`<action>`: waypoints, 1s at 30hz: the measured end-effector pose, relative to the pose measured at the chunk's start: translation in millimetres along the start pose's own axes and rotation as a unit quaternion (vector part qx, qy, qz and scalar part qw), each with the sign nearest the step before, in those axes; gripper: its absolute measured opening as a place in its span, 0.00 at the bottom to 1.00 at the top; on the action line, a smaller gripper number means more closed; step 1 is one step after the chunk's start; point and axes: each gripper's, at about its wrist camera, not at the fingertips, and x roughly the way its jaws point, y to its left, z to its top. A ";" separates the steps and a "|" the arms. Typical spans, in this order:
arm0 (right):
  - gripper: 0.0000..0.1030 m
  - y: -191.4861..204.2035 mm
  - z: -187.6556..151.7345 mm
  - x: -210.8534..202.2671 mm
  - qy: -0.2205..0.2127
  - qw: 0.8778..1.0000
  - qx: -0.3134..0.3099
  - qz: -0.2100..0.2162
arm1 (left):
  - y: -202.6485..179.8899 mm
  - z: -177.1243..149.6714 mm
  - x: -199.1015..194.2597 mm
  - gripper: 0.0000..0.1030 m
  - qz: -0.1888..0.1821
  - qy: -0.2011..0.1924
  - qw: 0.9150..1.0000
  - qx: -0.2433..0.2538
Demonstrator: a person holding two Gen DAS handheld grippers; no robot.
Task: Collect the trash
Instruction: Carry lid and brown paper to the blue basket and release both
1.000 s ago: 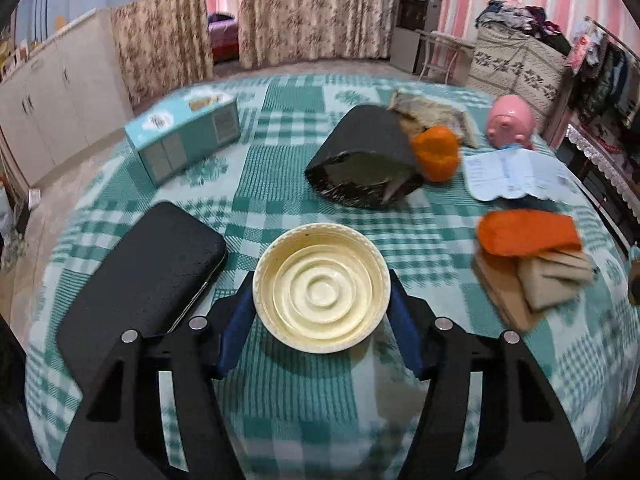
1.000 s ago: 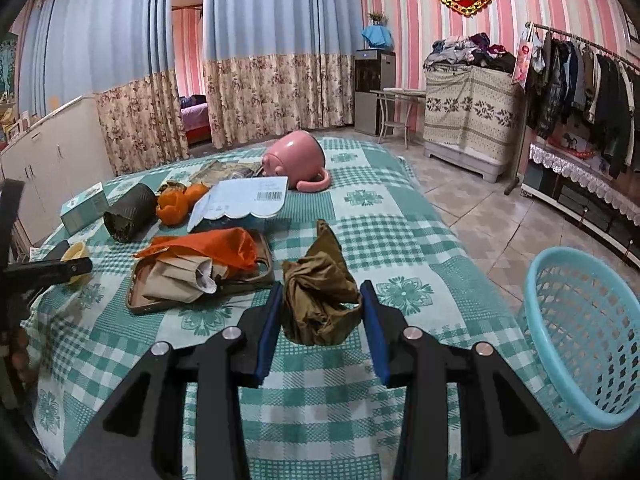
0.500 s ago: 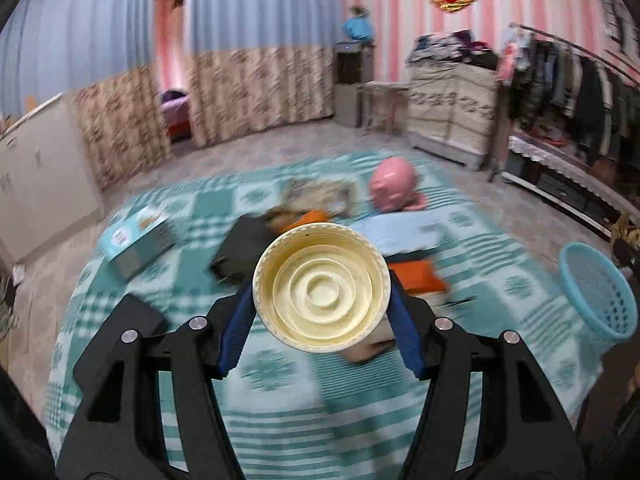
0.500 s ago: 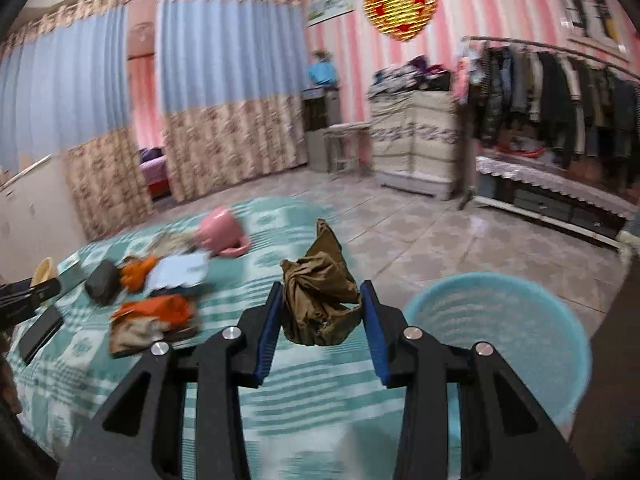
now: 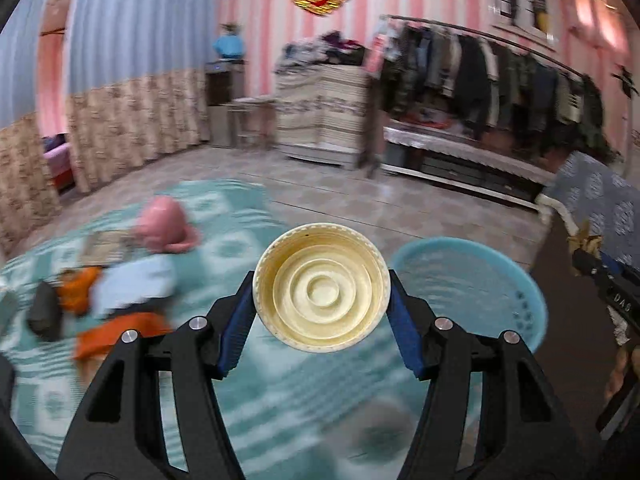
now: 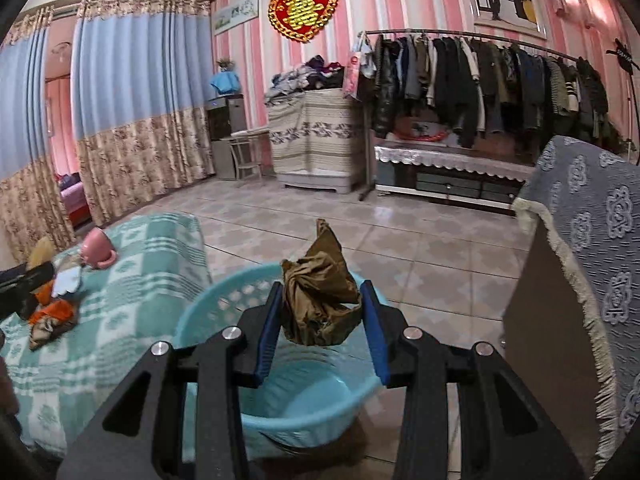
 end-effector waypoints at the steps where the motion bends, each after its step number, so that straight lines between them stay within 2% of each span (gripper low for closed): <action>1: 0.38 -5.8 -2.0 3.5 0.007 1.000 0.001 -0.003 | -15.1 -1.5 9.7 0.59 -0.011 0.003 1.000 0.009; 6: 0.38 -32.6 -4.9 17.0 0.027 0.999 0.012 -0.013 | -72.5 -6.8 57.8 0.59 -0.070 0.027 0.997 0.022; 12: 0.38 -50.3 -10.9 26.9 0.040 0.999 0.023 -0.019 | -93.6 -3.9 108.2 0.59 -0.076 0.043 0.996 0.034; 14: 0.38 -51.2 -12.8 29.5 0.044 0.999 0.026 -0.019 | -93.5 -4.2 118.4 0.59 -0.091 0.052 0.994 0.031; 15: 0.38 -50.7 -13.0 31.6 0.046 0.998 0.027 -0.018 | -93.5 -4.4 123.1 0.62 -0.096 0.057 0.993 0.032; 16: 0.38 -49.4 -13.0 32.0 0.046 0.998 0.027 -0.017 | -91.7 -3.6 125.8 0.71 -0.095 0.059 0.993 0.033; 17: 0.38 -47.3 -13.4 32.0 0.047 0.998 0.026 -0.018 | -88.8 -2.8 127.2 0.82 -0.087 0.056 0.994 0.032; 18: 0.38 -45.3 -13.1 32.9 0.047 0.998 0.025 -0.016 | -86.1 -1.8 125.6 0.84 -0.081 0.052 0.995 0.030; 23: 0.38 -34.9 -13.9 34.1 0.046 0.999 0.024 -0.011 | -61.9 5.4 110.4 0.86 -0.058 0.042 0.997 0.016; 27: 0.38 -22.2 -14.9 40.3 0.045 0.999 0.025 0.001 | -31.4 6.5 89.9 0.88 0.004 0.024 1.000 0.009; 30: 0.38 -3.1 -12.7 47.9 0.041 0.999 0.015 0.013 | -7.8 6.5 76.0 0.89 0.025 0.021 0.999 -0.005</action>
